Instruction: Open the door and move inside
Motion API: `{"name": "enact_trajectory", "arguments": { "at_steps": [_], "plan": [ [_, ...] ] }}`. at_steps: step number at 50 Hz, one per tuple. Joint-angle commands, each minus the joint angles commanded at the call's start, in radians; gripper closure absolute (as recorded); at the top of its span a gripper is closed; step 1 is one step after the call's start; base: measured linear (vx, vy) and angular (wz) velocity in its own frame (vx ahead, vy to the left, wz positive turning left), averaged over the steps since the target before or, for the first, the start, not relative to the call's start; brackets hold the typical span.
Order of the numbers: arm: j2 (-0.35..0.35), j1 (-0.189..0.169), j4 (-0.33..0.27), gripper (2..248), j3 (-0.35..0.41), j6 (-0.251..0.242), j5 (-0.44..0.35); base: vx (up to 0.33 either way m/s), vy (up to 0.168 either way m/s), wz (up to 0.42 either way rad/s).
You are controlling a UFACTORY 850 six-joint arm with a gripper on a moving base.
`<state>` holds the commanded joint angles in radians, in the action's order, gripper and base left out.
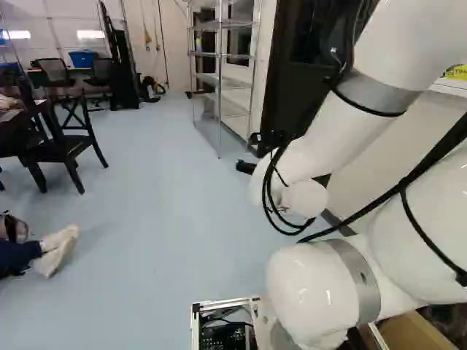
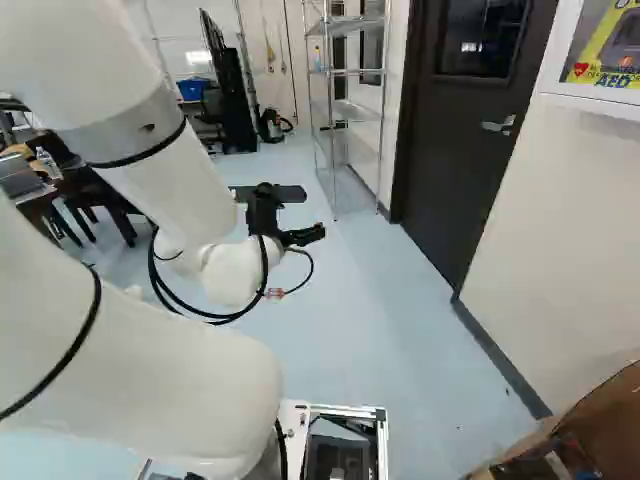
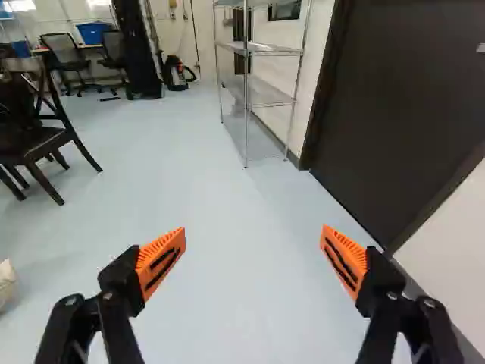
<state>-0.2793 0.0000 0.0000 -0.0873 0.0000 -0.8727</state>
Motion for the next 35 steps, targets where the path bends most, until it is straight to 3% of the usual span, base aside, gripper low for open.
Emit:
{"name": "enact_trajectory", "arguments": {
  "at_steps": [35],
  "plan": [
    [0.000,0.000,0.000,3,0.000,0.000,0.000,0.102,0.005,-0.003]
  ]
}}
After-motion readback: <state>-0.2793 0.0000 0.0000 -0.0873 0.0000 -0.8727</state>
